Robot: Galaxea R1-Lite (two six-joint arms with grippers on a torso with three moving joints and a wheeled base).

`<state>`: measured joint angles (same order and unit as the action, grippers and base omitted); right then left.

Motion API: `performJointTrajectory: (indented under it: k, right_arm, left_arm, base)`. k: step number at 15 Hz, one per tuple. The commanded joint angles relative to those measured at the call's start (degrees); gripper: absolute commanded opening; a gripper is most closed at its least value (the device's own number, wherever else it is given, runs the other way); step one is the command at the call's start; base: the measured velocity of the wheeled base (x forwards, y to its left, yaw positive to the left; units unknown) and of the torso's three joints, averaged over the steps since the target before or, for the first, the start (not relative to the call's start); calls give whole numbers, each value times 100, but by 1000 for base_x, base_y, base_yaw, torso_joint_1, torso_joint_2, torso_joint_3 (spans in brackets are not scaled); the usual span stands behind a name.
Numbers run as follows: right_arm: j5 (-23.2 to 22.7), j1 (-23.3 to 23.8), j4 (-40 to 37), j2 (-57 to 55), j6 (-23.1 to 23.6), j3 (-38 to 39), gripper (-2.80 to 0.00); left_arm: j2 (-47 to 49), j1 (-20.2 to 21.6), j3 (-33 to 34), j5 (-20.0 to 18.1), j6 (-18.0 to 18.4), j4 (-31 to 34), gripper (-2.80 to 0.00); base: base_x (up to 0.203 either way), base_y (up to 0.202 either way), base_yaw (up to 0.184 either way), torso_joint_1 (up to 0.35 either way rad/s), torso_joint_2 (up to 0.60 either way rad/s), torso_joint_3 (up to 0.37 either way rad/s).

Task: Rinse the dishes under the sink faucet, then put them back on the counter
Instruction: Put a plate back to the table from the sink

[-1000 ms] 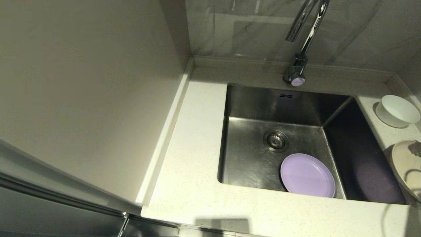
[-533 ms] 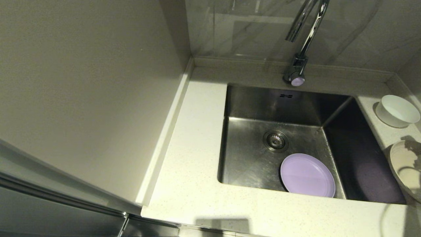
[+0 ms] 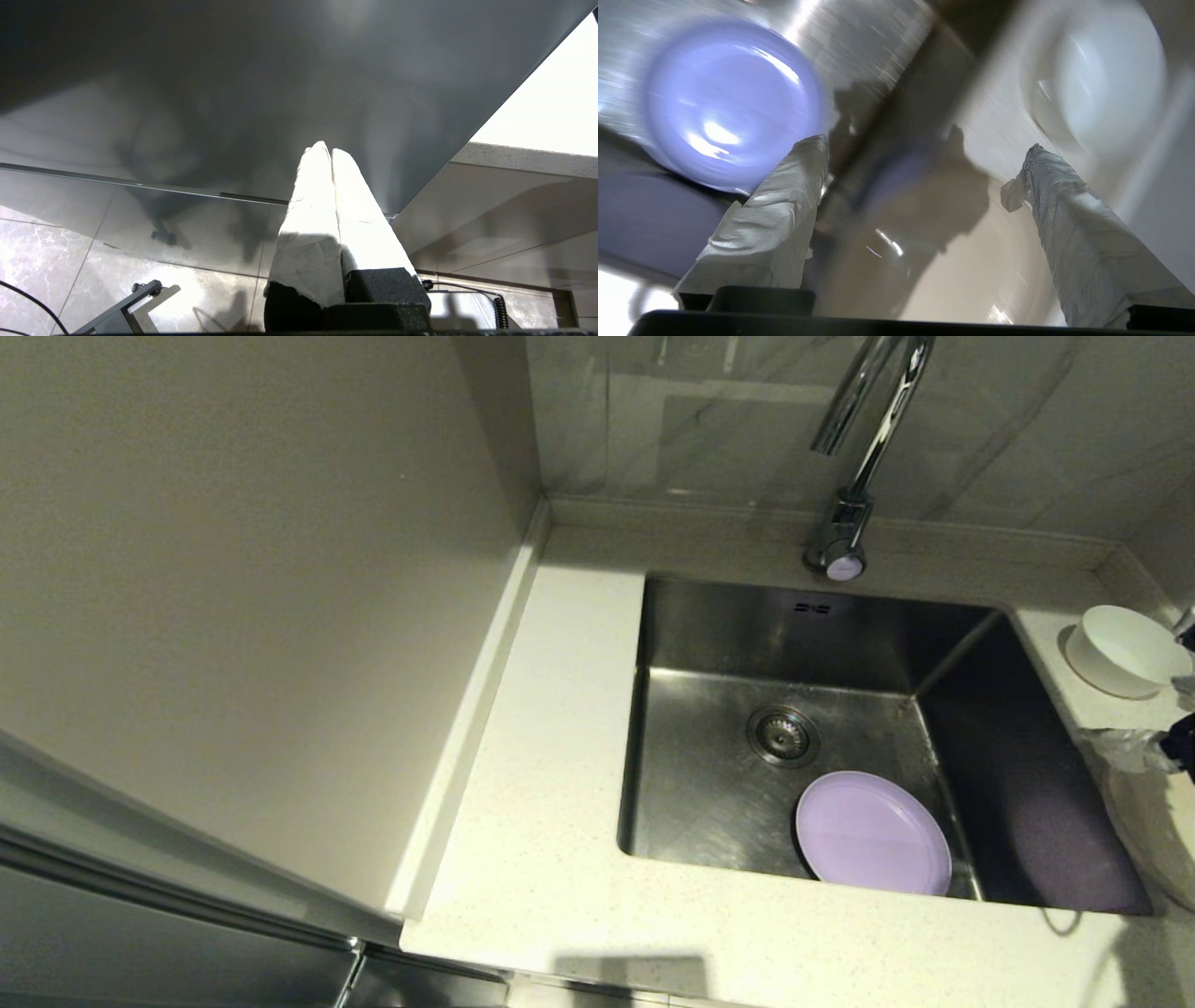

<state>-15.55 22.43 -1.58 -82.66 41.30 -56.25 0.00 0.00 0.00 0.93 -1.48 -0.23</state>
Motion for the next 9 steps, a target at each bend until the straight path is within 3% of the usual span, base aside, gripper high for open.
performJointTrajectory:
  k: [1,4,9]
  right_arm:
    - [182,-821,44,229,-136,196,0]
    - [438,-1726,62,9,-369,355,0]
    - [449,-2133,264,-1116,-371,322,0]
  left_arm:
    - [-18,0,0,3,-2,-3,-280]
    - [-19,0,0,3,5,-3,-280]
    - [-22,0,0,3,3,-3,-280]
  base:
    - [0,0,0,0,0,0]
    - [0,0,0,0,0,0]
    - [0,0,0,0,0,0]
